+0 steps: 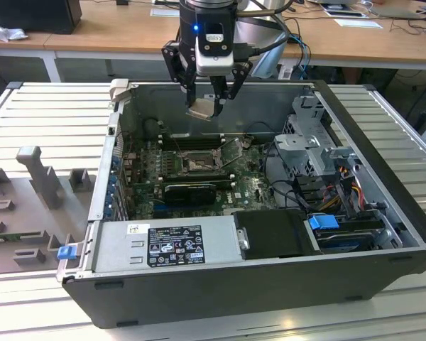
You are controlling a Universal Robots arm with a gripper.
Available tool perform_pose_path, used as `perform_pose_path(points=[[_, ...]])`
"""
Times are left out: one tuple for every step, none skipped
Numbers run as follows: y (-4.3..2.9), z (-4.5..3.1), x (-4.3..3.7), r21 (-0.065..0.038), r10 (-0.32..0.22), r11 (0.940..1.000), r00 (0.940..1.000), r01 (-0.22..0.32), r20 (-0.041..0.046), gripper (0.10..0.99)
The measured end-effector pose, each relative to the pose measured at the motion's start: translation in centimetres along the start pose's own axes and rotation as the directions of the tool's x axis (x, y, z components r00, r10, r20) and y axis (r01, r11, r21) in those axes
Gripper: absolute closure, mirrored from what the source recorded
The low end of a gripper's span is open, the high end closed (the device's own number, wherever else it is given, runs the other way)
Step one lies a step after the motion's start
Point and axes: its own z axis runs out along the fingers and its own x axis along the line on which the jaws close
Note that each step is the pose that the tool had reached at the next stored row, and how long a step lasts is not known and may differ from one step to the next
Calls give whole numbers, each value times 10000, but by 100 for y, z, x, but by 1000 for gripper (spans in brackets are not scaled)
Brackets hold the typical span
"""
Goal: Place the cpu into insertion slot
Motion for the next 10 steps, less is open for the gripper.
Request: perform_pose_path(points=[[0, 0, 0, -1, 15, 10000, 10000, -15, 1, 557], [0, 0, 0, -1, 29, 10000, 10000, -29, 2, 557], [0, 0, 0, -1, 42, 10000, 10000, -42, 3, 557], [0, 0, 0, -2, 56, 10000, 10000, -56, 4, 557], [0, 0, 0, -2, 72, 10000, 10000, -72, 6, 557], [0, 0, 0, -2, 89, 10000, 10000, -89, 8, 557], [0, 0, 0, -2, 105, 9999, 9999, -105, 9, 557], [0, 0, 0, -2, 122, 9999, 9999, -122, 11, 557], [0, 0, 0, -3, 146, 9999, 9999, -146, 13, 557], [0, 0, 0, -3, 162, 9999, 9999, -162, 14, 557]])
